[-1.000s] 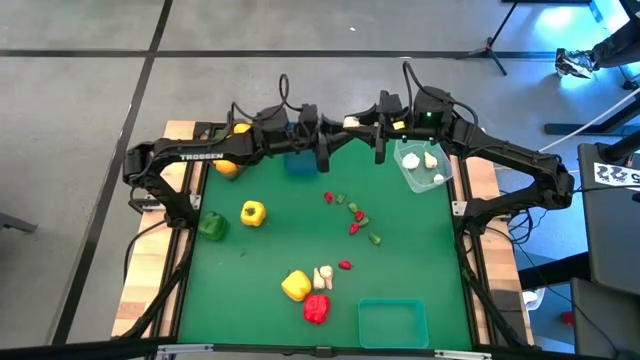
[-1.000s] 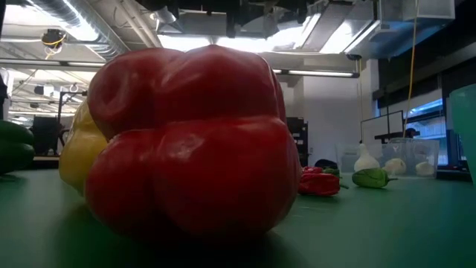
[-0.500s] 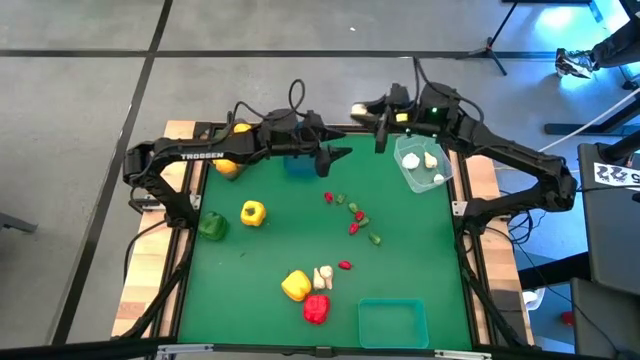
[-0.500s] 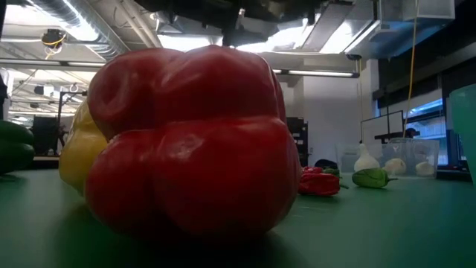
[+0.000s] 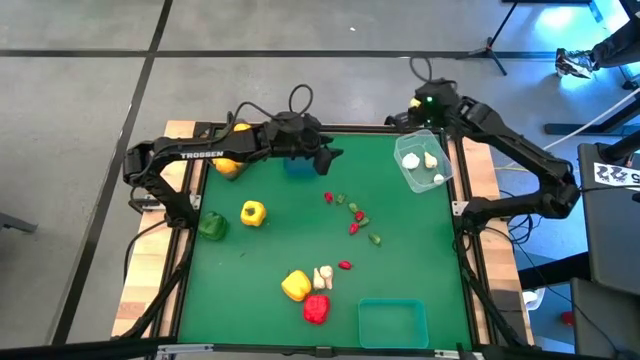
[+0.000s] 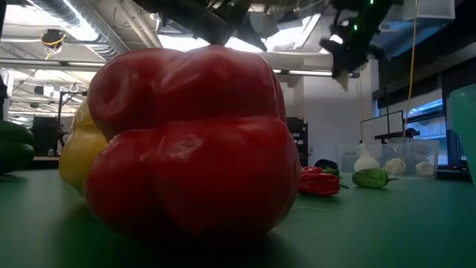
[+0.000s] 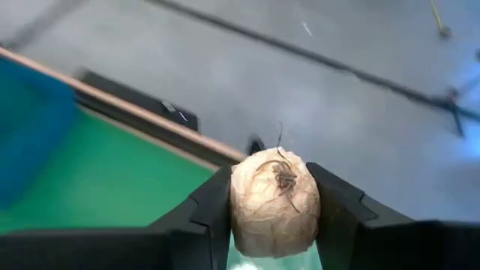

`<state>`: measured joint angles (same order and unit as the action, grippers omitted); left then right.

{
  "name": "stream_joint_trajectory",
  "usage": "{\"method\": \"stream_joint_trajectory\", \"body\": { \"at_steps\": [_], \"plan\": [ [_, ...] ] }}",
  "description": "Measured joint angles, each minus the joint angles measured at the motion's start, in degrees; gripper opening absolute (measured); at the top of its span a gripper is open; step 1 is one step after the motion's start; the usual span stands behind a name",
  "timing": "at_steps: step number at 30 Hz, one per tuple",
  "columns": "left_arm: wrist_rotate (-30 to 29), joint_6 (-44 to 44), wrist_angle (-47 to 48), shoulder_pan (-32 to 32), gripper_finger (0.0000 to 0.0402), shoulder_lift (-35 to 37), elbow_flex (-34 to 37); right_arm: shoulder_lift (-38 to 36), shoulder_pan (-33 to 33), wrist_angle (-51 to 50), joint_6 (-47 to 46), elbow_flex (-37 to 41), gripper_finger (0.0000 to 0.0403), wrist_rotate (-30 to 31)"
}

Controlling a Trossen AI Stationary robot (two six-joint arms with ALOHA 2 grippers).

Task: Sort produce into baskets
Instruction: Put the white garlic into white transparent bin

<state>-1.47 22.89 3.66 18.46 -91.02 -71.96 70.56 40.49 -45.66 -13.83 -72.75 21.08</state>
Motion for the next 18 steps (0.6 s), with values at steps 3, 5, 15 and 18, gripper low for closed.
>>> {"method": "stream_joint_trajectory", "body": {
  "at_steps": [3, 5, 15, 18],
  "plan": [
    [-0.14, -0.29, 0.98, -0.04, 0.0278, 0.0, 0.0, 0.67, 1.7, -0.98, -2.45, 3.51, 0.0134, 0.17],
    [-0.16, -0.07, 1.59, -0.04, 0.0278, 0.0, 0.0, 0.98, 3.04, -0.47, -4.85, 6.82, 0.0134, -1.43],
    [-0.2, 1.23, 2.05, -0.04, 0.0278, 0.01, 0.0, 1.03, 8.75, 6.26, -11.25, 21.26, 0.0134, -3.21],
    [-0.25, 1.23, 2.06, -0.04, 0.0278, 0.0, 0.0, 1.03, 10.25, 7.56, -11.41, 23.29, 0.0143, -5.54]
  ]
}}
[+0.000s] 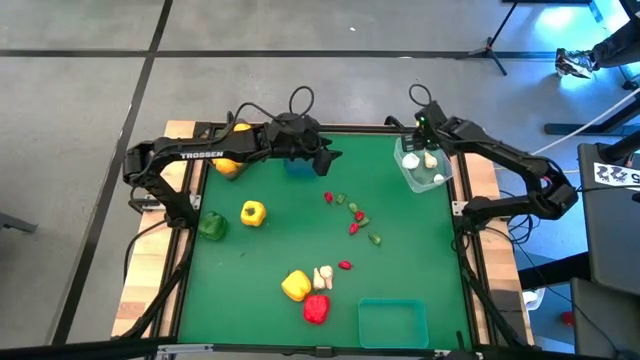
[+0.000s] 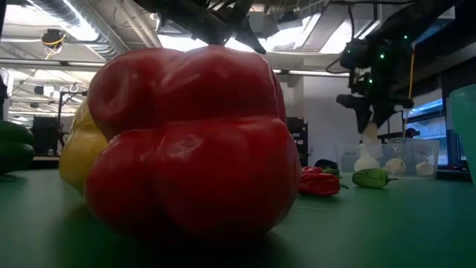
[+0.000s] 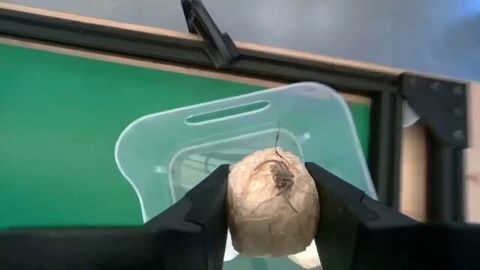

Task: Sort produce into baskets
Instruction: Put the white garlic into white transparent bin

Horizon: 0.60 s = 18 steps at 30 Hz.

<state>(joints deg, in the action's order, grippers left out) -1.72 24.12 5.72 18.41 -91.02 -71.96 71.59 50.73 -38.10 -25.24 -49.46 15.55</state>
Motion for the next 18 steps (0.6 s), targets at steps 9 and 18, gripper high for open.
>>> {"method": "stream_joint_trajectory", "body": {
  "at_steps": [9, 18],
  "plan": [
    [0.03, -2.55, 1.6, -0.04, 0.0279, 0.02, 0.0, 0.15, 0.35, 1.45, 1.45, 1.87, 0.0259, 0.13],
    [24.79, -15.43, 16.07, -2.56, 0.0279, 1.29, 0.0, -1.42, 0.3, 1.57, 1.48, 1.87, 0.0286, -3.76]
  ]
}}
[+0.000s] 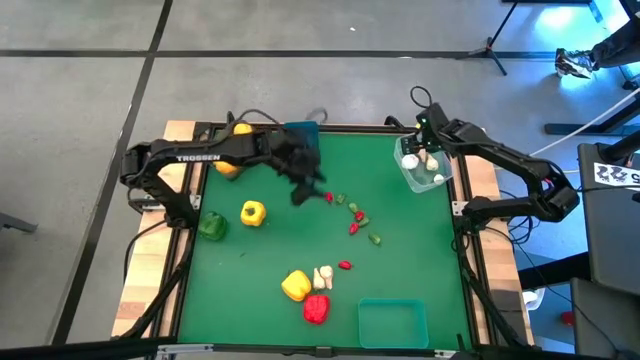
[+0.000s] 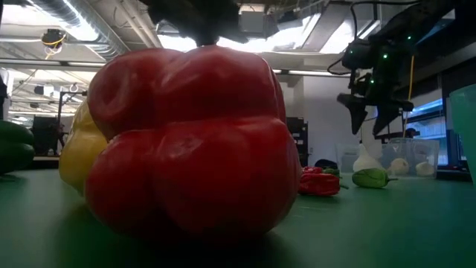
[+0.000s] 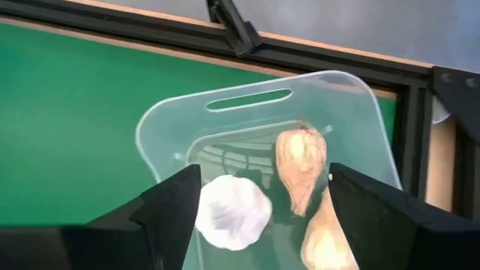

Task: Sort produce into baskets
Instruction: Put the white garlic into white transparent bin

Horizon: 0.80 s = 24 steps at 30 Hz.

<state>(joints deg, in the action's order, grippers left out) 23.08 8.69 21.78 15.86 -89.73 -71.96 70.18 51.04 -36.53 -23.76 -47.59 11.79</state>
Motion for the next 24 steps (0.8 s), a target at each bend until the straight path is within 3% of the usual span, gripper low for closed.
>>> {"method": "stream_joint_trajectory", "body": {
  "at_steps": [2, 6, 12, 16, 24],
  "plan": [
    [2.15, -4.13, 6.25, -2.45, 0.0279, 0.04, 0.0, -0.64, 0.01, 0.0, 0.01, 0.0, 0.0281, -0.81],
    [0.22, -13.92, 12.73, -7.86, 0.0279, -0.38, 0.91, -1.08, -0.01, 0.09, 0.0, 0.0, 0.027, -2.42],
    [-0.02, -28.93, 4.2, -14.78, 0.0279, -1.43, 4.11, -1.1, -0.01, 0.56, 0.2, 0.0, 0.0261, -5.38],
    [0.53, -31.6, -2.52, -15.78, 0.0279, -5.01, 4.42, -1.1, -0.01, 0.48, 0.56, -0.01, 0.026, -9.06],
    [9.15, -33.16, -16.55, -17.05, 0.0279, -15.78, 4.48, -1.1, -0.03, 0.46, 3.62, -0.02, 0.026, -12.91]
  ]
}}
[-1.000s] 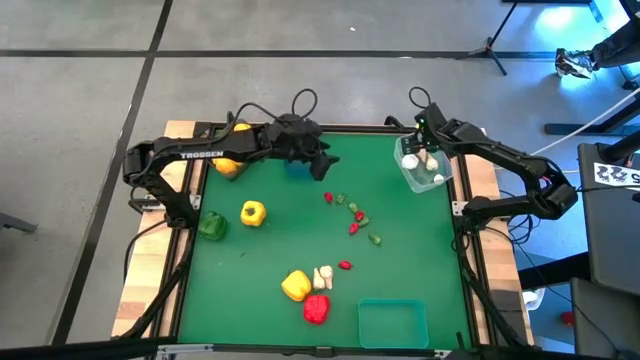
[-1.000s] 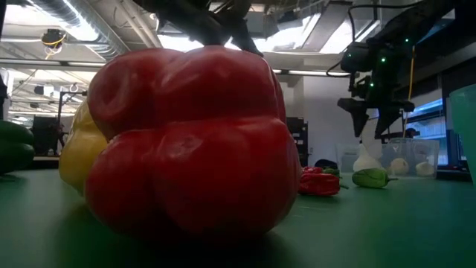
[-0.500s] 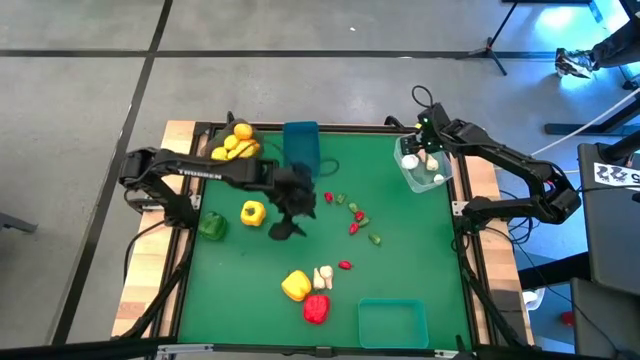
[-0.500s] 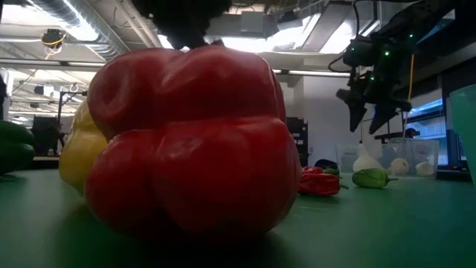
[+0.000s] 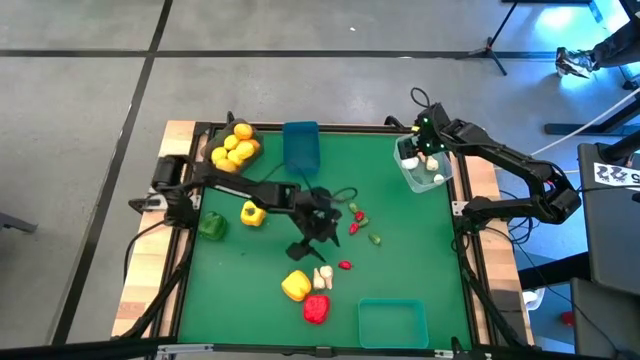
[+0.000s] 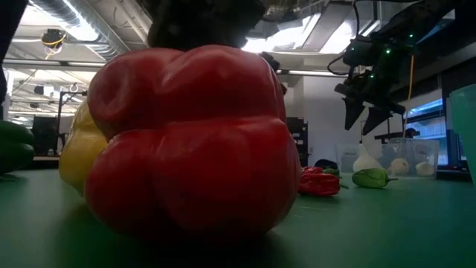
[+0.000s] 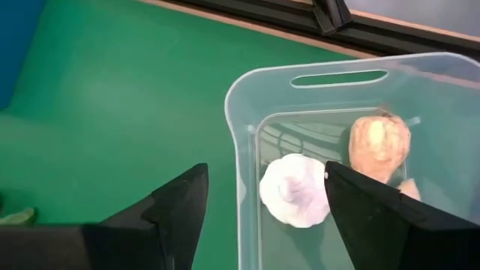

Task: Sort produce into baskets
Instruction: Put the white garlic into white transparent bin

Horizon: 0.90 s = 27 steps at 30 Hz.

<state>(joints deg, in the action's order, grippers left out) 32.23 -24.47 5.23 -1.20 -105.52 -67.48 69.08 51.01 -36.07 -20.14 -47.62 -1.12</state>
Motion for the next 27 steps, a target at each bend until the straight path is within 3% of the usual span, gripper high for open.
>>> {"method": "stream_joint_trajectory", "body": {
  "at_steps": [11, 22, 27],
  "plan": [
    [-0.01, -6.68, -3.31, -4.15, 0.0279, -7.14, -0.02, -0.02, 0.02, 0.0, 4.52, 0.0, 0.026, 0.48],
    [-1.19, -5.81, -8.02, -4.35, 0.0278, -13.36, -0.03, -0.02, 0.01, -0.01, 7.34, 0.0, 0.026, 0.62],
    [-1.29, -5.49, -6.83, -3.42, 0.0258, -13.42, -0.05, -0.02, 0.0, 0.0, 7.6, 0.0, 0.026, 0.65]
  ]
}}
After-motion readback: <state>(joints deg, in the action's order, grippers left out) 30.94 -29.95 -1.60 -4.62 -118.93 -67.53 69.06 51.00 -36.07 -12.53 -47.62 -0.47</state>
